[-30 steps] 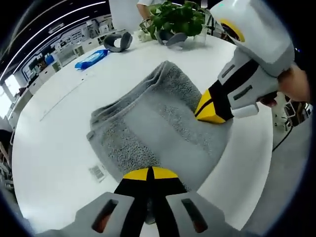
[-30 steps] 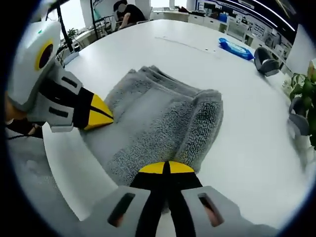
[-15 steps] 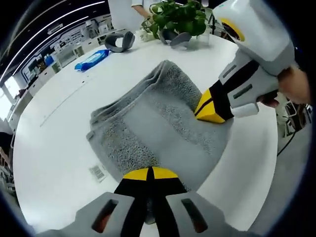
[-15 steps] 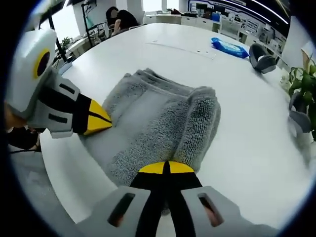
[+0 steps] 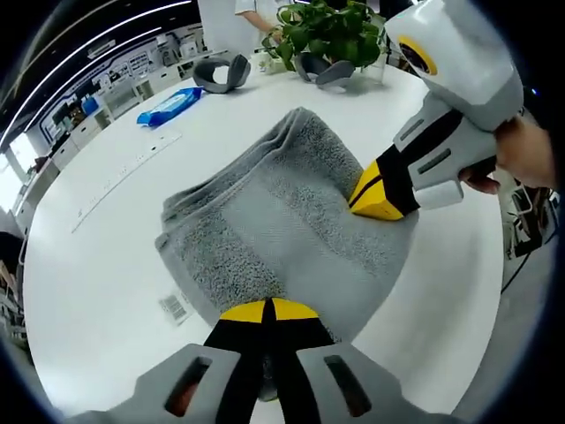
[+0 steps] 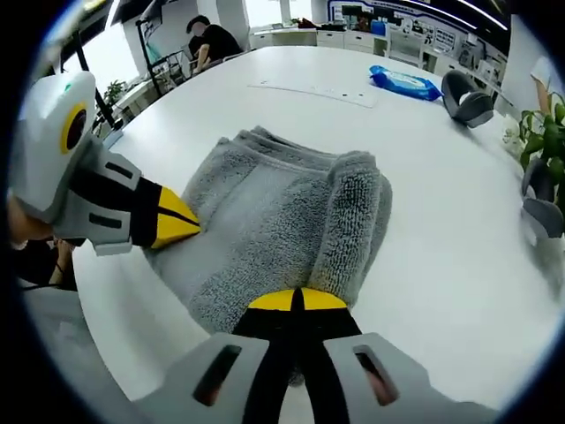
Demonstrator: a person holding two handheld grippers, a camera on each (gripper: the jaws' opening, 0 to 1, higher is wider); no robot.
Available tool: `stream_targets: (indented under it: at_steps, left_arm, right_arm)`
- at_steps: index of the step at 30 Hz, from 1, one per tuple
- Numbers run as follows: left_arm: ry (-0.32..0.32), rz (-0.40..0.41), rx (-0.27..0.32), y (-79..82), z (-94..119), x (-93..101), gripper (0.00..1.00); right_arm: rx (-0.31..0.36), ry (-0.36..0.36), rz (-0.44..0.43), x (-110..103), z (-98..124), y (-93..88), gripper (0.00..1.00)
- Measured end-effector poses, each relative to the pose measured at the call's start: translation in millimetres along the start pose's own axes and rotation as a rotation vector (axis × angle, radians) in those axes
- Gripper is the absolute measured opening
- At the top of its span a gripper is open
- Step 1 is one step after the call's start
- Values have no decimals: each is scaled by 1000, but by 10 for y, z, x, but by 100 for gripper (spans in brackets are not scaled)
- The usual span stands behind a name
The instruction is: Fold the towel on the table until its edges align and the towel forms a compact rectangular stack.
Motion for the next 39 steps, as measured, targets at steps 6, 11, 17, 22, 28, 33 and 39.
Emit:
stream_targets:
  at_steps: [6, 11, 17, 22, 28, 33, 39]
  left_arm:
    - [12, 40, 11, -2, 25, -9, 1]
    - [11, 275, 36, 46, 177, -57, 1]
    - [23, 366, 221, 142, 523, -94, 2]
    - [-42, 438, 434, 159, 919, -37, 19]
    - [-66, 402, 575, 33, 1333, 64, 32]
    - [-54, 404, 693, -112, 1588, 189, 60]
    - [-15, 385, 730, -260, 1742, 334, 78]
  right_arm:
    - [3, -22, 18, -23, 31, 4, 0]
    - [40, -29, 1, -3, 182, 39, 0]
    - [252, -26, -28, 17, 605, 153, 0]
    - [354, 13, -64, -50, 884, 98, 0]
    - [467, 23, -14, -188, 1169, 14, 11]
    - [583, 38, -31, -329, 1381, -29, 32]
    - [626, 34, -38, -451, 1541, -148, 48]
Point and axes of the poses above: the point that each gripper's makers call its tool centre point, and the gripper's own axes: z roughly backward along the fingers, x roughly to its right, y roughly out of its top, the point moved 8 cm from there along z, roughly backward along the fingers, and after that the axes turned 1 degree about -z, right-handed, at the moved point
